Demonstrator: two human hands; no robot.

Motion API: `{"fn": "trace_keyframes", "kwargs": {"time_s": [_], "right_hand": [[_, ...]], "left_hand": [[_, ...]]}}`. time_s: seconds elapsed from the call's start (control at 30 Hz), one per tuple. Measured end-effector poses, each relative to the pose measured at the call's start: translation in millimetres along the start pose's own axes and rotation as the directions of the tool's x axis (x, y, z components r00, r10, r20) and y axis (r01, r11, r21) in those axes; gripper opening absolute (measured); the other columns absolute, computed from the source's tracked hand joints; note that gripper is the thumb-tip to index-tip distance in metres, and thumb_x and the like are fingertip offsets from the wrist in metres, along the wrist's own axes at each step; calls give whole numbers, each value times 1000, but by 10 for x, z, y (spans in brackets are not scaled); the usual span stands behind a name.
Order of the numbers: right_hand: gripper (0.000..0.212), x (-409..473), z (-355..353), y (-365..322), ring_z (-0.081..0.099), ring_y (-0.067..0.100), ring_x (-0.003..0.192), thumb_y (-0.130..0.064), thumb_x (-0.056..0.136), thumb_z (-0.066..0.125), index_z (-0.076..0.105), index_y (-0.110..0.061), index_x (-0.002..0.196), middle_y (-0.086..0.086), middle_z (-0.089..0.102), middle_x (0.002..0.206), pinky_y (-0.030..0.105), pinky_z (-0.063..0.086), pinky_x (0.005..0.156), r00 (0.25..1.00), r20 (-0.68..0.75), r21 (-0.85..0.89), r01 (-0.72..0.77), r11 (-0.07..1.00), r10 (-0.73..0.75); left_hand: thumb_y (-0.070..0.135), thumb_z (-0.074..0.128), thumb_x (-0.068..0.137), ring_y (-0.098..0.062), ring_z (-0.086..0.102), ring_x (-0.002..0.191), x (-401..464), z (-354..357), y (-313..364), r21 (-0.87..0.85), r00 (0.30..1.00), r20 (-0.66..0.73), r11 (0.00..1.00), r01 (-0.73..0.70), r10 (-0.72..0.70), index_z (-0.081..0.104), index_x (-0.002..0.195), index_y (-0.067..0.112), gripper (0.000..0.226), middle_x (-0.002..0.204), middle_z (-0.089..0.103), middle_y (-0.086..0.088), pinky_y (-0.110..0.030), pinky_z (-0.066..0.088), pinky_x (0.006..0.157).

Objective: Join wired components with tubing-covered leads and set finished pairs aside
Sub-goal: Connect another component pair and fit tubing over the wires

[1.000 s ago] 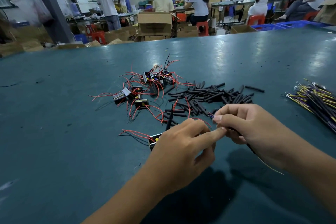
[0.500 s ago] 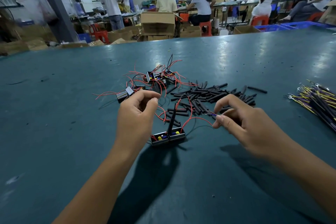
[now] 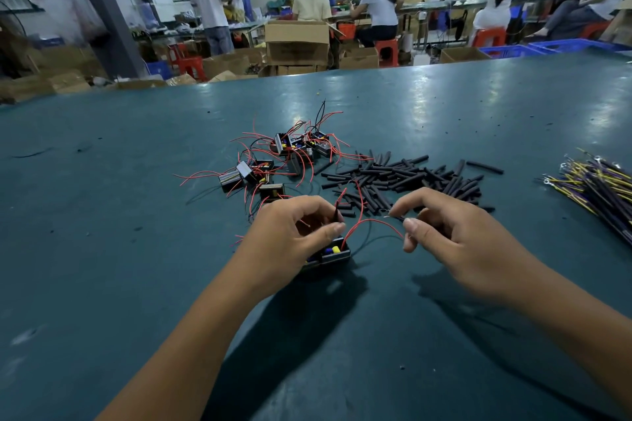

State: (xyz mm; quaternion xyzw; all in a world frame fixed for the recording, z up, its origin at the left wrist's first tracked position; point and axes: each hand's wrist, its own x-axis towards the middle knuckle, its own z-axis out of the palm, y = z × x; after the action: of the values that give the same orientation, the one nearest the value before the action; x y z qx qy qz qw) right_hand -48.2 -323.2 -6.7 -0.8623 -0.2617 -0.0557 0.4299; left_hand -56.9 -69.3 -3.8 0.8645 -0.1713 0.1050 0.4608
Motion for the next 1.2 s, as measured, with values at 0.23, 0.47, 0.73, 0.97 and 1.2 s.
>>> {"fn": "trace_keyframes", "kwargs": {"time_s": [0.23,0.47,0.73,0.97,1.2], "right_hand": [[22,-4,5,-62,43,5,49,-24,99,55,61,-45,102,-7,71,76,19,39,50,998,42,92,-42,995,39],[19,-33,80,-124,43,13,55,-20,98,57,64,-38,96,-2,71,80,28,38,52,994,21,301,-106,948,104],[20,-30,173,-234,41,12,49,-12,94,63,70,-28,84,1,66,63,20,33,43,964,-76,513,-181,839,254],[22,-55,200,-319,38,11,47,-6,94,61,72,-18,79,5,63,61,20,29,43,957,-47,618,-198,761,287],[21,-59,244,-369,37,11,46,-4,93,62,72,-17,79,5,62,60,19,29,43,958,-39,678,-183,712,284]], "left_hand": [[18,77,87,-2,57,65,-40,195,74,-106,993,94,992,-65,75,71,83,22,8,73,68,6,-17,46,65],[26,75,85,-7,64,73,-64,253,88,-207,991,98,976,-66,88,75,89,19,8,80,73,0,-30,54,72],[19,62,96,-3,61,76,-80,292,125,-259,983,168,965,-30,76,75,98,10,15,86,74,-2,-17,48,71],[29,63,95,-12,56,68,-96,320,160,-221,983,170,975,-29,68,75,90,15,19,77,71,1,-32,44,63],[33,63,94,-39,57,64,-97,345,181,-260,987,153,966,-6,47,74,87,16,22,77,67,-21,-58,46,63]]}}
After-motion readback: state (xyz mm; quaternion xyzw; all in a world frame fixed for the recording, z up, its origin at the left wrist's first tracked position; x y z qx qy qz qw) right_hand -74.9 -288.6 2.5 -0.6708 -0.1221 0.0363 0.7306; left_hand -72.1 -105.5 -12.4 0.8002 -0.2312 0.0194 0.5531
